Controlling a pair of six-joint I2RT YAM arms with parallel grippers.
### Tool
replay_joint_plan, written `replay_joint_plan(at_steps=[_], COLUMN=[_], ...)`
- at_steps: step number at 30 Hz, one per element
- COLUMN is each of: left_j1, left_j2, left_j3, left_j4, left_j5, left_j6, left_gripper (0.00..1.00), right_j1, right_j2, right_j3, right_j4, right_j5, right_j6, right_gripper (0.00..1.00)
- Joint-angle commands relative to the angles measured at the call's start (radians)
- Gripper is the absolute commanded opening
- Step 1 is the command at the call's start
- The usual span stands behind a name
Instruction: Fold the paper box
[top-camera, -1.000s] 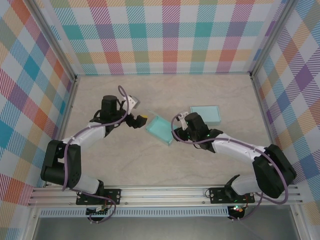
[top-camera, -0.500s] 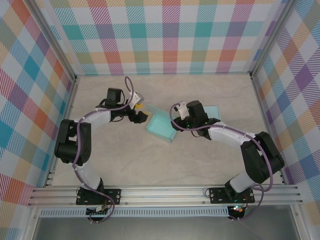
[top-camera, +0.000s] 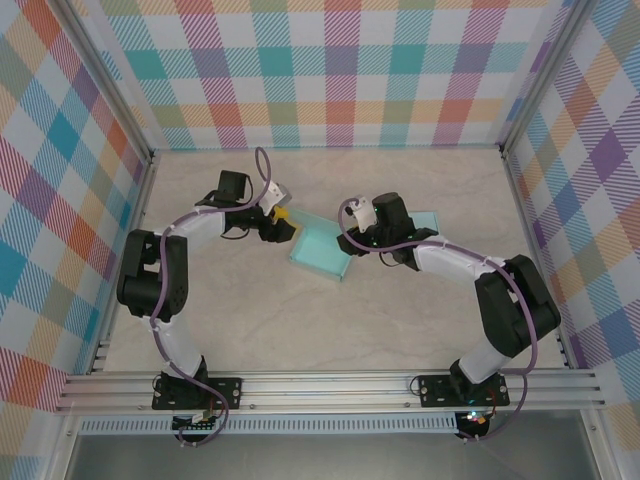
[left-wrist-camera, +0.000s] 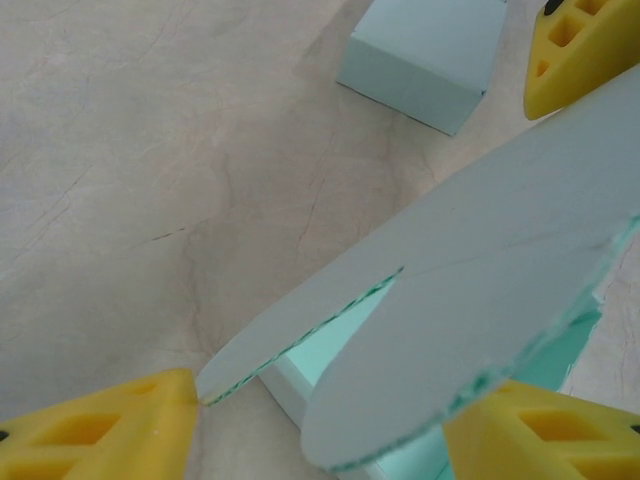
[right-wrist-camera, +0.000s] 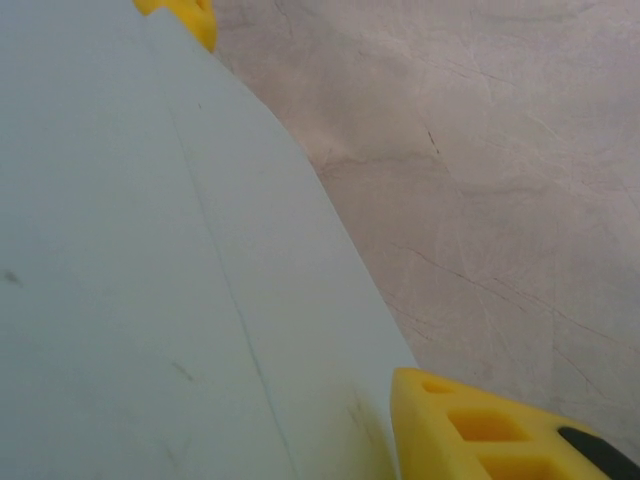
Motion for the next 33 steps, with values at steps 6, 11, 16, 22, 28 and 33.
replay_joint_plan(at_steps=[6,11,16,22,28,33], left_j1=[-0.023,-0.049,-0.081,-0.087,-0.098,-0.117], left_j2=[0.033,0.056,0.051,0.034,0.019,-0.034], left_j3=[0.041,0.081,0.081,0.074,0.063,-0.004], left_j4=[0.039,-0.002,0.004,0.028,0.086,0.154], left_j5=[-0.016,-0.025,-0.065,-0.044,-0.094,-0.234], left_j6=[-0.065,-0.071,-0.074,-0.094,-0.188,-0.297], left_gripper=[0.58,0.48,0.31,0.31,0.19,0.09], right_j1=[-0.006,-0.006,-0.006,-0.009,-0.010,-0.010], right_j2=[0.023,0.032,0.043,0.050,0.047,-0.002], right_j3=[0.036,0.036,0.038,0.039,0.046,0.048], right_j4=[0.008,0.009,0.014,0.011,-0.013,-0.076], right_j5=[-0.024,-0.033,-0.036,-0.043,-0.022,0.038], right_j6=[0.001,0.013,0.015,0.014,0.033,0.078], right_gripper=[0.42,0.45,0.45,0.42,0.42,0.47])
